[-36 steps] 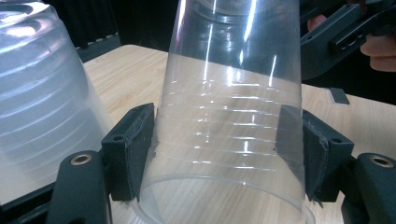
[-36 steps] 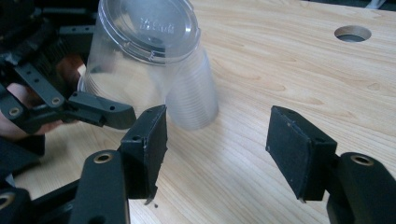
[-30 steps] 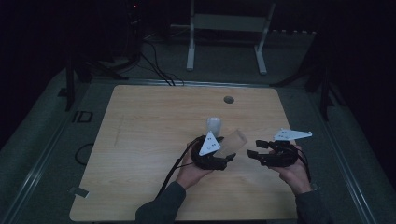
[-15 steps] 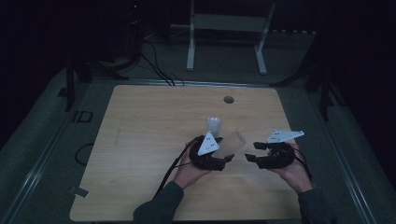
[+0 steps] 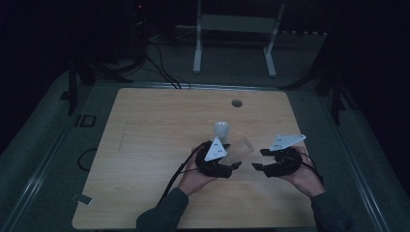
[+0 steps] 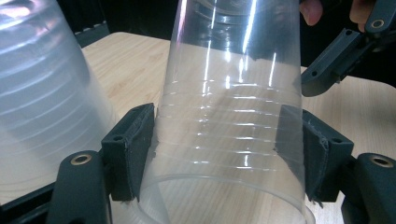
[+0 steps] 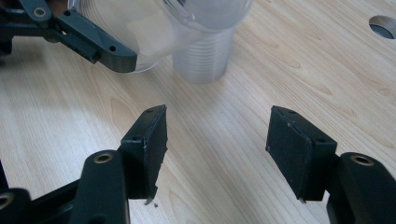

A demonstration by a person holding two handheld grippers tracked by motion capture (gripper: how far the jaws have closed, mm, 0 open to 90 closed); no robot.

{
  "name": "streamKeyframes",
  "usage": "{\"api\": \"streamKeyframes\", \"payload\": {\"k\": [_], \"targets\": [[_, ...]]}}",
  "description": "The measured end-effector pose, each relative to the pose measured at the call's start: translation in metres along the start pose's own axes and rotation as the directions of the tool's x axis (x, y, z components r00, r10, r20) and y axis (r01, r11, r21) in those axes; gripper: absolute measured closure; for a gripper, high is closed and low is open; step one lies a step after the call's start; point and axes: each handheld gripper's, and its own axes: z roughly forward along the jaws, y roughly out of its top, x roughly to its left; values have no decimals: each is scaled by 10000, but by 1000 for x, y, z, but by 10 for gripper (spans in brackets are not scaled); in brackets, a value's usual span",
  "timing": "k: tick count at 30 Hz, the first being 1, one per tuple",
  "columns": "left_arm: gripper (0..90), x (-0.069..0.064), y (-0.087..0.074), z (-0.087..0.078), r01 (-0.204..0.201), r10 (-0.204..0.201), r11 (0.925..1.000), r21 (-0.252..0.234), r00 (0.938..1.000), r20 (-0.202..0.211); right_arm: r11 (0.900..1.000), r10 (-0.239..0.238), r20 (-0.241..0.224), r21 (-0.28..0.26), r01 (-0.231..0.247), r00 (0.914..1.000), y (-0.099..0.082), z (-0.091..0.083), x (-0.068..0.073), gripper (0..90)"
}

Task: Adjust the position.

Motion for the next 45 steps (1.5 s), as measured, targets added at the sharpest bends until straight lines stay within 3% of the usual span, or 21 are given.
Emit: {"api": "streamKeyframes", "payload": {"k": [8, 12, 20, 28, 45], "targets": [[294, -1, 0, 0, -135, 133, 9998, 135, 9998, 157, 9986, -369, -158, 364, 375, 9992, 4, 0, 1, 380], [294, 0, -1, -2, -273, 266, 9994, 220, 9991, 315, 9940, -849, -341, 667, 870, 9958, 7, 0, 4, 381], [294, 0, -1, -8, -611, 593, 9978, 274, 9963, 618, 9863, -1274, -594, 978, 1328, 9901, 12, 1, 5, 380], [294, 1, -5, -11, -768, 725, 9964, 371, 9919, 1044, 9657, -1943, -946, 1563, 2073, 9764, 21, 2, 10, 381], [297, 5, -9, -17, -967, 872, 9934, 625, 9863, 1402, 9321, -2450, -1262, 2421, 2693, 9613, 29, 3, 11, 378]]}}
